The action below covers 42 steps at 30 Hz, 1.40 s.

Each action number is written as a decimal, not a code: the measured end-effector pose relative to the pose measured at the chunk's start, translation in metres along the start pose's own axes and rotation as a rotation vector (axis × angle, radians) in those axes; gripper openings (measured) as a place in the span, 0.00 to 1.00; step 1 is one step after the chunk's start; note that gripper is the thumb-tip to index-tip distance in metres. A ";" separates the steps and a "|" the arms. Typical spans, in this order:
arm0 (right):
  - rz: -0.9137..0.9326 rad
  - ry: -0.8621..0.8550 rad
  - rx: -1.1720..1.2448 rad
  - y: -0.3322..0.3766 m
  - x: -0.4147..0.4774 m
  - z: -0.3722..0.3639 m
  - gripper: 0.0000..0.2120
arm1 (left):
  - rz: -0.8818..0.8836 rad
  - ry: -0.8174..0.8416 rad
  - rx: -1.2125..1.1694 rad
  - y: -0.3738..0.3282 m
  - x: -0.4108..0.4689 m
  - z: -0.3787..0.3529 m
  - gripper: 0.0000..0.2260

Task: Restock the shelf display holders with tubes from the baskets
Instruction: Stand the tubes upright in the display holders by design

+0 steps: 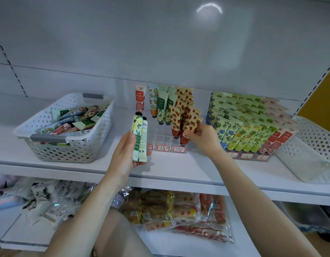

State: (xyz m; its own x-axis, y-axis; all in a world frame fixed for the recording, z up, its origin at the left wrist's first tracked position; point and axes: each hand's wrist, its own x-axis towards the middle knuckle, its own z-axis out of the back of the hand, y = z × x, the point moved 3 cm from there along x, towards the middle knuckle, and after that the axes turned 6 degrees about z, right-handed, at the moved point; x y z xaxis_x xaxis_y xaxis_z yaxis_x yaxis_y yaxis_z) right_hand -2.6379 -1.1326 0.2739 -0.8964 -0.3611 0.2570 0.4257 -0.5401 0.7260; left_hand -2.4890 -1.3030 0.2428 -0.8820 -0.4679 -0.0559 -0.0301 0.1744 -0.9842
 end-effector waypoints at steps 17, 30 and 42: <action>0.032 0.050 -0.097 0.009 0.000 -0.001 0.11 | 0.025 -0.016 -0.010 0.003 0.000 0.000 0.15; 0.022 0.054 -0.019 0.001 -0.001 0.000 0.16 | 0.010 0.001 -0.004 -0.004 -0.003 -0.001 0.16; 0.072 -0.093 0.082 0.017 0.006 0.010 0.25 | 0.018 -0.012 -0.013 0.000 -0.001 -0.003 0.15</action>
State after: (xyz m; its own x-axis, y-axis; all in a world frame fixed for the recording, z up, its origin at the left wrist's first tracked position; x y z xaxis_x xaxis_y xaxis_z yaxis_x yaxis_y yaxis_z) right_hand -2.6370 -1.1368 0.2941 -0.8730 -0.3229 0.3655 0.4814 -0.4500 0.7522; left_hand -2.4898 -1.3004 0.2437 -0.8766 -0.4752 -0.0762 -0.0200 0.1941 -0.9808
